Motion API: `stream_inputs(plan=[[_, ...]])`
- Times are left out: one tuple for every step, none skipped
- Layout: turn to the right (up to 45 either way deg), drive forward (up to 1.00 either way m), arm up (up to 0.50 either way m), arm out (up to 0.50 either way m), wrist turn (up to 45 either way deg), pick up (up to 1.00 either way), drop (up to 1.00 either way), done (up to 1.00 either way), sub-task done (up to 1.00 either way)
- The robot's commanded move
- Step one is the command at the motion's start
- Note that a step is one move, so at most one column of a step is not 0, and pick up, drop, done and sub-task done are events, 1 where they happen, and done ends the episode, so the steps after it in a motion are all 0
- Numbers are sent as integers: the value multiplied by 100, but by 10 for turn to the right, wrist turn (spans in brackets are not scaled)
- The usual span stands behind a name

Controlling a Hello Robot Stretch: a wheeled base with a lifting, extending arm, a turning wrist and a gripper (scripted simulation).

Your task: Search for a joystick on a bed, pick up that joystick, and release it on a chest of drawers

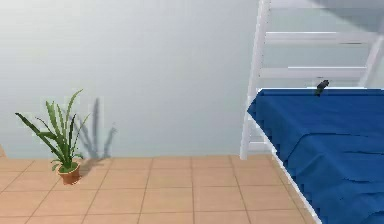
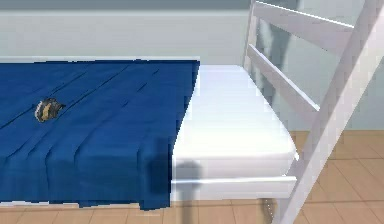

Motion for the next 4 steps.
stream_inputs(plan=[[-30,0,0,0,0,0,0,0,0],[0,100,0,0,0,0,0,0,0],[0,25,0,0,0,0,0,0,0],[-90,0,0,0,0,0,0,0,0]])
